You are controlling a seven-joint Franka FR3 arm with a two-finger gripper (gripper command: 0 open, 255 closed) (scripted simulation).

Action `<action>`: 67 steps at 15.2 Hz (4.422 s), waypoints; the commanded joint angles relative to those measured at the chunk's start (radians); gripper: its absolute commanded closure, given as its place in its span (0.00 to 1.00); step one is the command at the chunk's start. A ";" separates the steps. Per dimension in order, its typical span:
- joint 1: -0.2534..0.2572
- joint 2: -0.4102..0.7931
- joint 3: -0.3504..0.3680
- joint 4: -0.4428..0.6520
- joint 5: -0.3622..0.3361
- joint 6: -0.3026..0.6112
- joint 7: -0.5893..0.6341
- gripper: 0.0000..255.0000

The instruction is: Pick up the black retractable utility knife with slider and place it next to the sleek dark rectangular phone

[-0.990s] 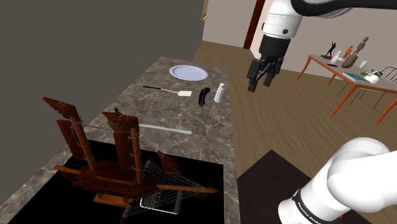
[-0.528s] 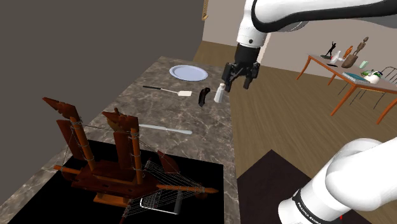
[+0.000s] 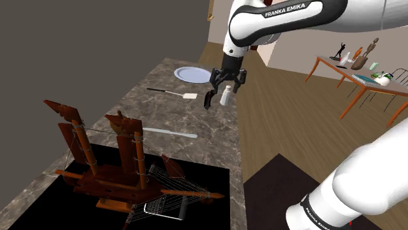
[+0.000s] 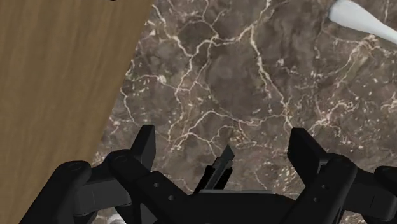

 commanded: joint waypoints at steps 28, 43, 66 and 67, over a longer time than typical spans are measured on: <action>-0.038 0.637 -0.074 0.470 -0.062 0.197 0.312 0.00; -0.038 0.631 -0.074 0.475 -0.062 0.187 0.312 1.00; 0.030 0.428 -0.037 0.394 -0.061 0.064 0.416 1.00; 0.042 0.409 -0.030 0.367 -0.061 0.072 0.435 1.00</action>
